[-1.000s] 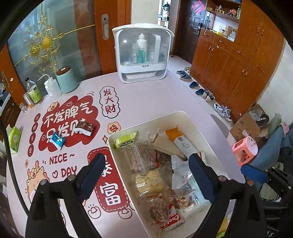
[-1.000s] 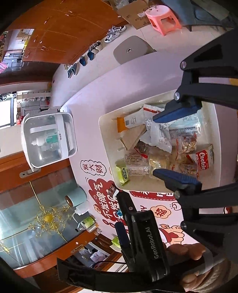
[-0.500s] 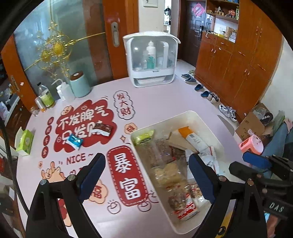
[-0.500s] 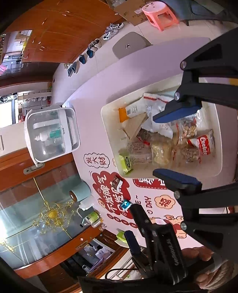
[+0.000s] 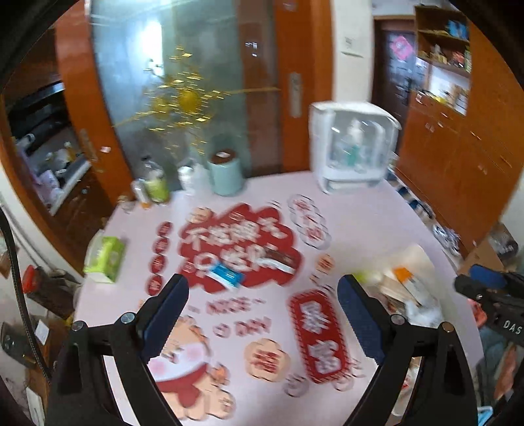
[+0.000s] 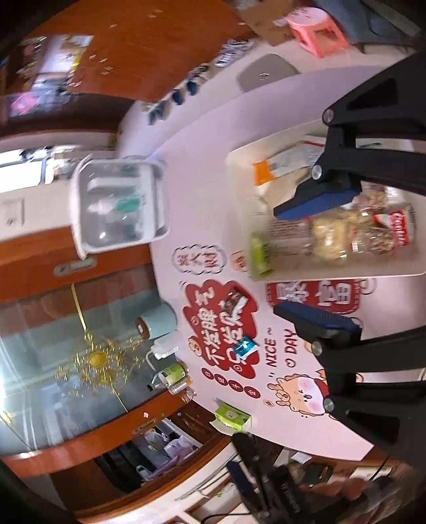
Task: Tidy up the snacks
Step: 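Move both grippers back to the blue and red wrappers, then grasp the blue wrapper with left gripper while right grasps the red wrapper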
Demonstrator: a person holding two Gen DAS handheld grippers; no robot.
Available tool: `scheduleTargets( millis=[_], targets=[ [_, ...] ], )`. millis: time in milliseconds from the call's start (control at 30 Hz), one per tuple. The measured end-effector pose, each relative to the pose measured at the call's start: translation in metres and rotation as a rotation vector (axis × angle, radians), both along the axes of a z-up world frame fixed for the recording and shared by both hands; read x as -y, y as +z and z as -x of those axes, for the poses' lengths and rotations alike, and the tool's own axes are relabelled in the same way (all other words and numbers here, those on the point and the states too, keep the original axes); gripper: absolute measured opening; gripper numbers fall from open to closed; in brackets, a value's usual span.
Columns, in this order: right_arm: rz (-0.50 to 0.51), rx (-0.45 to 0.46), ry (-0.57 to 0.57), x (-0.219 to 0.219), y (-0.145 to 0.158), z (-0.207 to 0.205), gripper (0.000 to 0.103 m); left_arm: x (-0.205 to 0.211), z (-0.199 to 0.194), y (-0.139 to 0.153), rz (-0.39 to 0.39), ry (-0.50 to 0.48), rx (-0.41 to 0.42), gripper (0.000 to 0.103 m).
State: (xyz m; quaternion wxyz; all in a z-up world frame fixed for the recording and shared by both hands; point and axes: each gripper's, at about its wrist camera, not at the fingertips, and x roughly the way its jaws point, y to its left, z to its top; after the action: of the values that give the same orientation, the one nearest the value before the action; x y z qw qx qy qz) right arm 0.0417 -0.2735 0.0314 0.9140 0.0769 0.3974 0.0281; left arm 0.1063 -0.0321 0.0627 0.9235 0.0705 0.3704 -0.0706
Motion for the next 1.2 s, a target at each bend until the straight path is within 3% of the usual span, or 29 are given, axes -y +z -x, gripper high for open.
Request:
scheduleTargets(
  millis=[233,433,600,833,933,1067,1200],
  targets=[
    [0.063,0.036,0.060,-0.035,0.033,-0.069,0.052,-0.063,-0.057,0.025,-0.049,0.083,0.065,0.093],
    [0.069,-0.002,0.119,-0.063,0.028,-0.155,0.053,-0.089,-0.121,0.008,-0.049,0.101,0.013,0.095],
    [0.125,-0.061,0.216,-0.094,-0.014,-0.219,0.054,-0.090,-0.189,-0.053,-0.050,0.129,-0.112,0.095],
    [0.178,-0.284,0.379,-0.129,-0.121,-0.295,0.054,-0.085,-0.256,-0.161,-0.018,0.227,-0.312,0.095],
    [0.205,-0.357,0.419,-0.139,-0.160,-0.312,0.054,-0.086,-0.272,-0.201,-0.013,0.279,-0.387,0.095],
    [0.230,-0.429,0.473,-0.150,-0.199,-0.324,0.054,-0.092,-0.287,-0.250,0.059,0.361,-0.490,0.095],
    [0.257,-0.471,0.515,-0.158,-0.222,-0.329,0.054,-0.090,-0.291,-0.278,0.130,0.410,-0.549,0.095]
  ],
)
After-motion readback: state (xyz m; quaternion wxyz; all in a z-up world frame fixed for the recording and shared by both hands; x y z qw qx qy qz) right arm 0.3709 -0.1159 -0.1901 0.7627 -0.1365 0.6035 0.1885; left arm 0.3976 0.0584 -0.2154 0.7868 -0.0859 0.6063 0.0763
